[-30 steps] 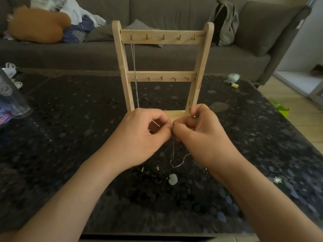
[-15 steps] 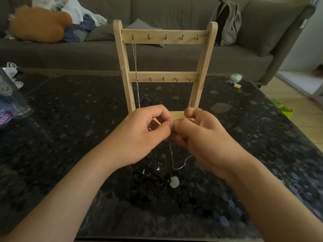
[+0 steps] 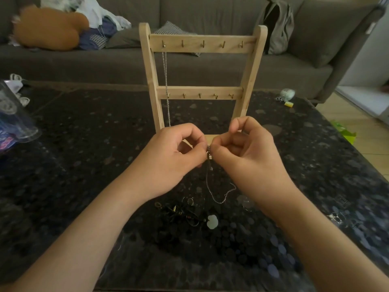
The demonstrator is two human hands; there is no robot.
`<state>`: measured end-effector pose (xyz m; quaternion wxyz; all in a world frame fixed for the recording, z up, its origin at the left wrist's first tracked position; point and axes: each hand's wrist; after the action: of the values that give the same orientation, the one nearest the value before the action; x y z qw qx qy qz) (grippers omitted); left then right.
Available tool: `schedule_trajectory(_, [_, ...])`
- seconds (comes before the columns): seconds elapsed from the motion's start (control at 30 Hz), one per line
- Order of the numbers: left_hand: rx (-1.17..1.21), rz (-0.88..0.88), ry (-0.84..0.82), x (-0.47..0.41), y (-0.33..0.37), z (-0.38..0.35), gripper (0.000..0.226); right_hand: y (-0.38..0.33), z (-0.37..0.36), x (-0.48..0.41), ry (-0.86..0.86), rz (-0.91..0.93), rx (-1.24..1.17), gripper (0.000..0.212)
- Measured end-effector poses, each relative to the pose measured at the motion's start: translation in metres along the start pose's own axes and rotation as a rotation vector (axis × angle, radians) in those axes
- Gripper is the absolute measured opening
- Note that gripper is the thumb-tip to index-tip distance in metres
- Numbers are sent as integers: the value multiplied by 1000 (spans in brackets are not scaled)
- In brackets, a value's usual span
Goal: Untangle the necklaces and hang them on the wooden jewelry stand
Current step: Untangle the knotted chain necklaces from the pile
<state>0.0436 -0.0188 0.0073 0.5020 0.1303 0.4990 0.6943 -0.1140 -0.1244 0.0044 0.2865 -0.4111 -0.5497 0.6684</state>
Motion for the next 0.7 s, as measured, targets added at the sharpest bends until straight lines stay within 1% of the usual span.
schedule_trajectory(0.1, [-3, -4, 24, -1, -1, 1, 9, 0, 0, 1, -1, 29, 54, 31])
schedule_trajectory(0.2, [-50, -11, 47, 0, 0, 2, 6, -1, 1, 1, -13, 2, 59, 32])
schedule_trajectory(0.27, [-94, -22, 61, 0, -1, 1, 8, -2, 2, 0, -23, -7, 90, 34])
schedule_trajectory(0.4, [-105, -13, 82, 2, 1, -1, 11, 0, 1, 1, -45, 51, 189, 34])
schedule_trajectory(0.6, [-101, 36, -11, 3, 7, 1, 9, 1, -2, 4, -107, 168, 303, 30])
schedule_trajectory(0.7, [-47, 68, -67, 4, 11, 3, 15, 0, 0, 6, -142, 169, 262, 24])
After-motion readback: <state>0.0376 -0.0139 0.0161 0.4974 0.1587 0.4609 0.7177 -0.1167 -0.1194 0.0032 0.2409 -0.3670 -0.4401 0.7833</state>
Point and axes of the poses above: each hand's wrist, its own x-axis away from the middle knuckle, its own z-axis out of the back of the hand, y = z × x, and after that the axes turned 11 degrees about y, right-handed
